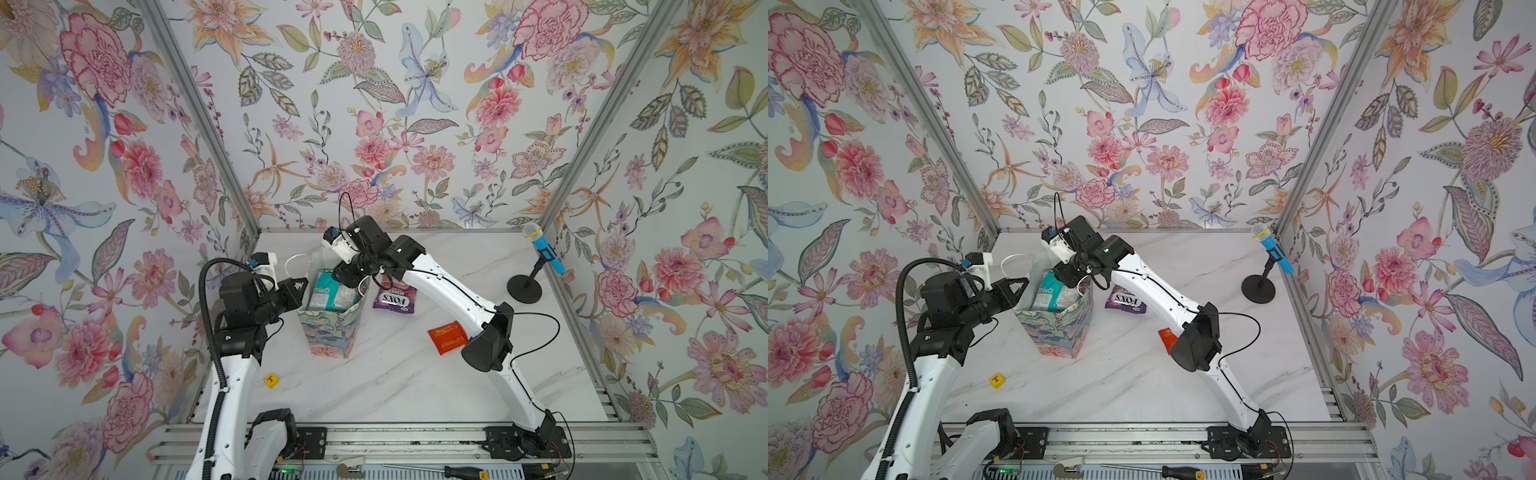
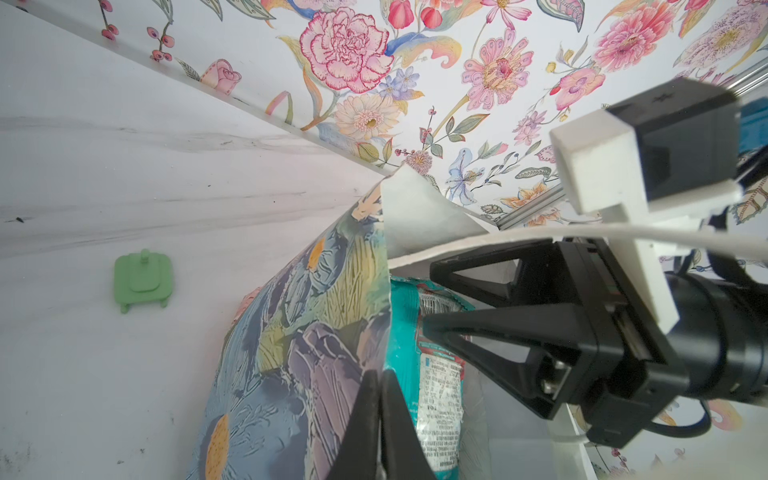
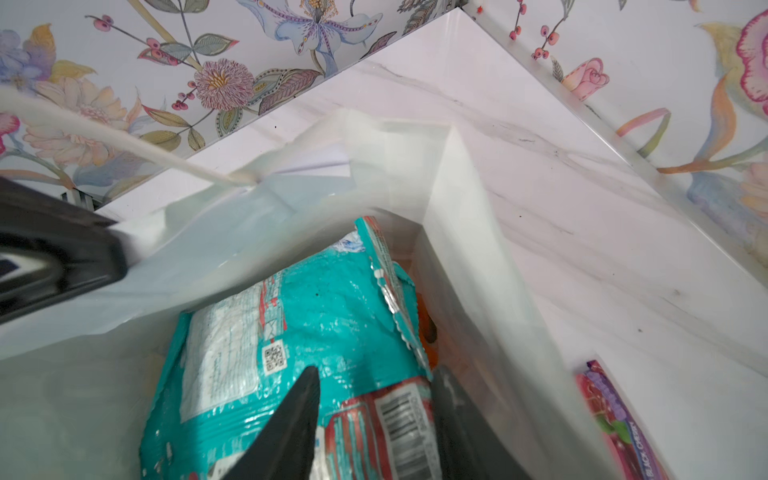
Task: Place the snacks into the paper bag
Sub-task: 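Open the right gripper and lift it out of the bag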
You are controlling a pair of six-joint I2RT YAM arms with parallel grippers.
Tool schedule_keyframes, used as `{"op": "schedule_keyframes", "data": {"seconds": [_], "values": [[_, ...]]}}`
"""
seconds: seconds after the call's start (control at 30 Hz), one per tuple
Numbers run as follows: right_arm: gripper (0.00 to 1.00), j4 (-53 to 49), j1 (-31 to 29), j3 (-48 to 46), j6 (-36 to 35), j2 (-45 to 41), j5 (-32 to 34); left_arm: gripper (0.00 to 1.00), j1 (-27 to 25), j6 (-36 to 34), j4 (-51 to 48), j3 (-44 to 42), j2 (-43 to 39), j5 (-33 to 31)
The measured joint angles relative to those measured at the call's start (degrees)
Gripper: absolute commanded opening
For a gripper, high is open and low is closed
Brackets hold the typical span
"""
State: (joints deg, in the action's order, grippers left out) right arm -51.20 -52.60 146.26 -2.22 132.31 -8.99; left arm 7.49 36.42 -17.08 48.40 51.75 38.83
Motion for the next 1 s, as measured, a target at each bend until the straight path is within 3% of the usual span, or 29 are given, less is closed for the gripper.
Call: {"op": "schedule_keyframes", "data": {"seconds": [0.43,0.67,1.0], "values": [[0.57,9.79,2.97,-1.88,6.27,-12.28,-8.39,0.05,0.00,0.02,0.00,0.00,0.00,-0.02],[0.60,21.49,7.65,-20.61,10.93,-24.02,-6.99,0.05,0.00,0.00,0.00,0.00,0.00,0.00],[0.62,36.81,26.14,-56.85,22.10,-40.30,-6.71,0.05,0.00,0.00,0.00,0.00,0.00,0.00]]}}
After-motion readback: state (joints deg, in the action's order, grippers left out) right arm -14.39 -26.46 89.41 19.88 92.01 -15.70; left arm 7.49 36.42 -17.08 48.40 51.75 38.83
